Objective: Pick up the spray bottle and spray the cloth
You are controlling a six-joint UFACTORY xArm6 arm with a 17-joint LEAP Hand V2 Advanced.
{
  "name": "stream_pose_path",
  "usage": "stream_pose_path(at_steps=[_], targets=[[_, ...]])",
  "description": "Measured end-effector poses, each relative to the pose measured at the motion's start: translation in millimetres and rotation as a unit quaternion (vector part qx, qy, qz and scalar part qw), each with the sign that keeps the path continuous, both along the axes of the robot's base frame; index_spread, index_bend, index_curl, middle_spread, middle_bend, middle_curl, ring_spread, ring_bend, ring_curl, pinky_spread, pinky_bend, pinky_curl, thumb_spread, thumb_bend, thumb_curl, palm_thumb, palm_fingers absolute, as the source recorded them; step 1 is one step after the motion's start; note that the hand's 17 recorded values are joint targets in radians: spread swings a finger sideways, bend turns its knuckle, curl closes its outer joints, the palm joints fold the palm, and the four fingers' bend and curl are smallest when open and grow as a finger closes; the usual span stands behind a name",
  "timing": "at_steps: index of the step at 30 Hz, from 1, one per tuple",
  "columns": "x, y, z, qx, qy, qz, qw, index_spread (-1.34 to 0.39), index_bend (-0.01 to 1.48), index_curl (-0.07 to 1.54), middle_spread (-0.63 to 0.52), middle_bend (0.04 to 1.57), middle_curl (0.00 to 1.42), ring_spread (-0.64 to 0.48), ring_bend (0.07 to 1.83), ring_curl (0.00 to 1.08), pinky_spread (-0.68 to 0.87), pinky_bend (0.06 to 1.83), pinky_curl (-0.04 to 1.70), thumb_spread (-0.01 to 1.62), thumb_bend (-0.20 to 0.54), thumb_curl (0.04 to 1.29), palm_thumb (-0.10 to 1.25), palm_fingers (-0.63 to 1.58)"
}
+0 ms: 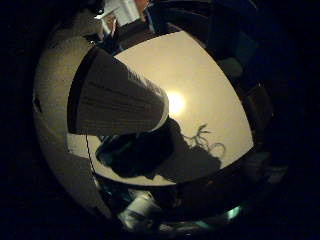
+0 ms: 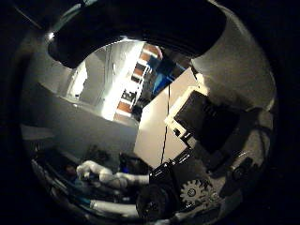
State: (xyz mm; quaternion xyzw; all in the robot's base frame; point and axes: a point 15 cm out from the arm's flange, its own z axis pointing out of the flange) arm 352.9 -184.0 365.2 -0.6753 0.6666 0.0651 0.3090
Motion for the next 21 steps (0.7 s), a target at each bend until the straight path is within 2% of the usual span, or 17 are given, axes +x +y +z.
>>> stream_pose_path(at_steps=[5, 10, 15, 21], targets=[[-3, 20, -1, -0.062, 0.044, 0.075, 0.994, -0.18, 1.14, 0.75, -0.08, 1.35, 0.67, -0.17, 1.45, 0.65, -0.18, 1.44, 0.64, 0.65, -0.021, 0.85, 1.02, 1.19], [-4, 52, 1, -0.141, 0.082, 0.159, 0.974, -0.18, 1.14, 0.75, -0.08, 1.35, 0.67, -0.17, 1.45, 0.64, -0.18, 1.43, 0.67, 0.65, -0.02, 0.86, 1.02, 1.18], [-6, 75, 2, -0.225, 0.121, 0.223, 0.941, -0.18, 1.14, 0.75, -0.08, 1.35, 0.67, -0.17, 1.45, 0.64, -0.18, 1.42, 0.68, 0.65, -0.021, 0.86, 1.02, 1.18], [-1, 105, -2, -0.312, 0.157, 0.275, 0.896, -0.18, 1.14, 0.75, -0.08, 1.35, 0.67, -0.17, 1.45, 0.64, -0.19, 1.41, 0.7, 0.64, -0.02, 0.87, 1.02, 1.18]])
